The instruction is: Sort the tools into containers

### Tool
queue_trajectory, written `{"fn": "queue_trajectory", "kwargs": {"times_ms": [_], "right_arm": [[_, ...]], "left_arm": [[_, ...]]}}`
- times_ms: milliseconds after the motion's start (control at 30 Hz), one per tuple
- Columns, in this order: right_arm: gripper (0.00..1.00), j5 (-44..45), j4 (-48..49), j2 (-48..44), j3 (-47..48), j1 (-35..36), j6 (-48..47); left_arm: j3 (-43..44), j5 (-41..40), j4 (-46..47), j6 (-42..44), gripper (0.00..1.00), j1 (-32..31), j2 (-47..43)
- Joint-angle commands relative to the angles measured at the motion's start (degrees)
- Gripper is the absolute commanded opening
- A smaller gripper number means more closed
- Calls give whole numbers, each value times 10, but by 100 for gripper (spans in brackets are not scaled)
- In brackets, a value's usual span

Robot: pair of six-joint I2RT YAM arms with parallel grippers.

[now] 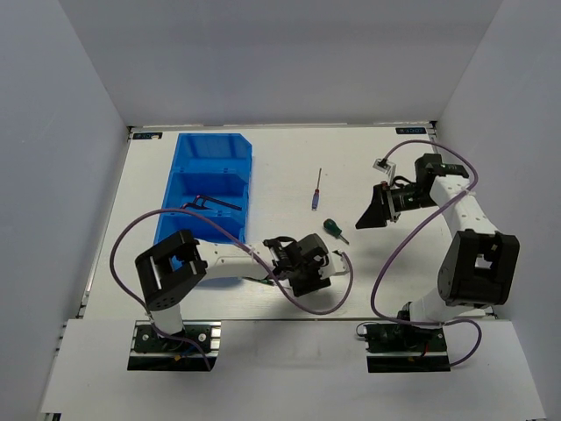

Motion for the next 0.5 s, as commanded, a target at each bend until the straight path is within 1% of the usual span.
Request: {"fn": "queue_trajectory", "kwargs": {"times_ms": [0, 67, 100, 133, 200, 233, 267, 300, 367, 400, 467], "right_arm": [[70, -26, 2, -31, -18, -7, -4], [70, -29, 2, -42, -27, -10, -6], [68, -30, 2, -48, -29, -9, -10], [66, -30, 2, -49, -36, -13, -12], [62, -29, 3, -54, -39, -12, -17], [60, -30, 2, -54, -45, -13, -20], [54, -30, 2, -55, -45, -13, -21], [52, -34, 2, -54, -48, -13, -24], [48, -35, 6, -54, -52, -13, -25], [45, -37, 5, -51, -56, -13, -26], [42, -34, 4, -50, -58, -13, -33]], "left_arm": [[25, -54, 19, 15, 63, -10, 9], [25, -54, 24, 9, 59, -15, 15], [30, -54, 24, 1, 50, -15, 15], [37, -54, 19, 1, 44, -15, 15], [42, -74, 14, -28, 26, -15, 8], [42, -86, 9, -38, 9, -15, 0], [42, -100, 9, -50, 5, -15, -22], [42, -124, 9, -73, 0, -6, -36], [42, -165, -4, -104, 0, 1, -63], [42, -224, -21, -119, 0, 1, -89], [47, -279, -48, -169, 0, 10, -119]]}}
